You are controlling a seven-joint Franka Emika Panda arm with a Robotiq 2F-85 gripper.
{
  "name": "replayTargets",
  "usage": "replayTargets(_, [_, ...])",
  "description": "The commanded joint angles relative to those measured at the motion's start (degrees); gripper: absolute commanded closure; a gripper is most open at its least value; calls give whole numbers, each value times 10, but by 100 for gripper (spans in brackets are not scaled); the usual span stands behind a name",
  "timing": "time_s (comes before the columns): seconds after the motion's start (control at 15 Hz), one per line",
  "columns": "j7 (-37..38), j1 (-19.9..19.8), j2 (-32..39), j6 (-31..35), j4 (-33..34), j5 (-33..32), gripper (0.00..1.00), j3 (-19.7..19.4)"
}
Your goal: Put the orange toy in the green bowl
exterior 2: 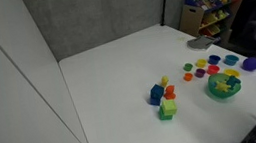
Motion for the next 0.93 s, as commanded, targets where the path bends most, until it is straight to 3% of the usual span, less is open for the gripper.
replayTargets(0.0, [4, 7, 0, -2, 2, -4, 0, -5])
replayTargets(0.33, [6, 12, 9, 2, 3, 3, 0, -5])
replayTargets(0.87, [61, 48, 105, 99, 23, 40, 0, 31])
